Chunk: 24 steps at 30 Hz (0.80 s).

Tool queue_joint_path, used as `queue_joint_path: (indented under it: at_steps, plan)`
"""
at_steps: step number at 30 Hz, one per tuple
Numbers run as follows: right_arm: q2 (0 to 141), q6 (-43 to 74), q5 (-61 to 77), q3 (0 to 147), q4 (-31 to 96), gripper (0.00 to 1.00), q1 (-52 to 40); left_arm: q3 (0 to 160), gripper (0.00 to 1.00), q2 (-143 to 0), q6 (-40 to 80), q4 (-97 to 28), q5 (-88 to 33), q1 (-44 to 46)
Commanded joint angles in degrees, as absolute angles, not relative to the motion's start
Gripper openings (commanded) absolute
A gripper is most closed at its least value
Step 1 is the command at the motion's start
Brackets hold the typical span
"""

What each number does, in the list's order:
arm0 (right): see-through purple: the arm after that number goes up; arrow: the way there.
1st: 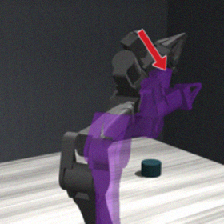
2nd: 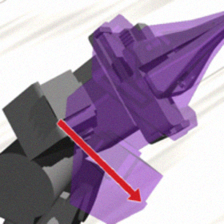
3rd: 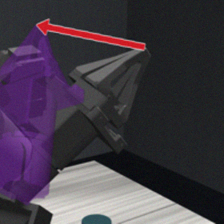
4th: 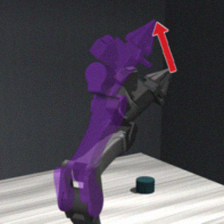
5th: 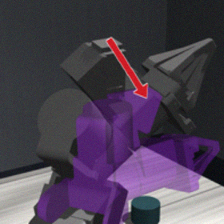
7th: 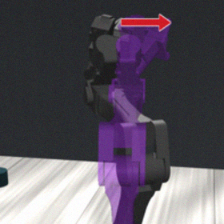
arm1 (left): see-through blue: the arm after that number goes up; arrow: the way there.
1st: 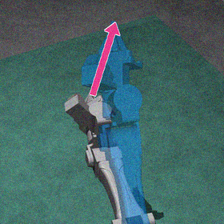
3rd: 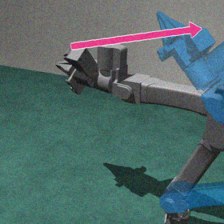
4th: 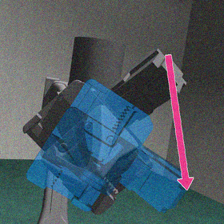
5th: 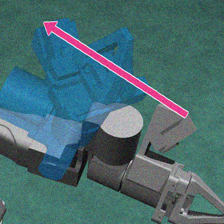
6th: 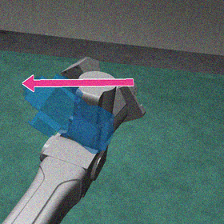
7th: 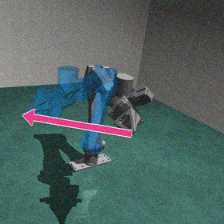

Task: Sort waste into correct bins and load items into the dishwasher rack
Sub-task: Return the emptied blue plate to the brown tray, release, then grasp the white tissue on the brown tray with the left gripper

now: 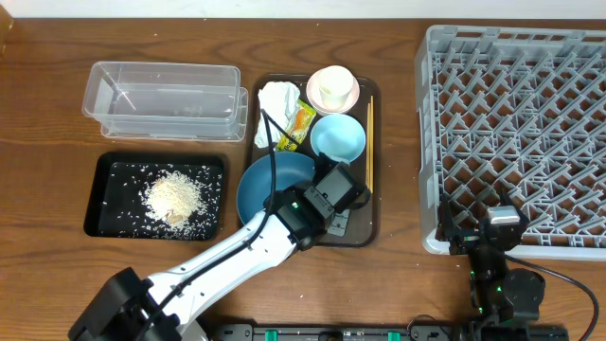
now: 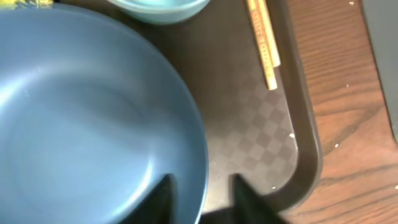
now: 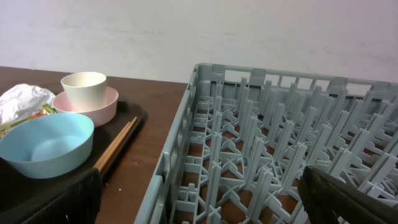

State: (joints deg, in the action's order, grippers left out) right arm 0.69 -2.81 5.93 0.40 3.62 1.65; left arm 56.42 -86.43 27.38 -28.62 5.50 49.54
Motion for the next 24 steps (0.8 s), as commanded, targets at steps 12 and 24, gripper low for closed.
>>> queue_joint_path:
  at_steps: [12, 24]
  plan:
    - [0.3, -3.5, 5.8, 0.3, 3.8, 0.99, 2.0, 67.0, 0.63, -75.5, 11.8, -28.1, 15.9, 34.1]
    - [0.3, -3.5, 5.8, 0.3, 3.8, 0.99, 2.0, 92.1, 0.70, -99.5, 5.0, -48.5, 8.6, 21.9]
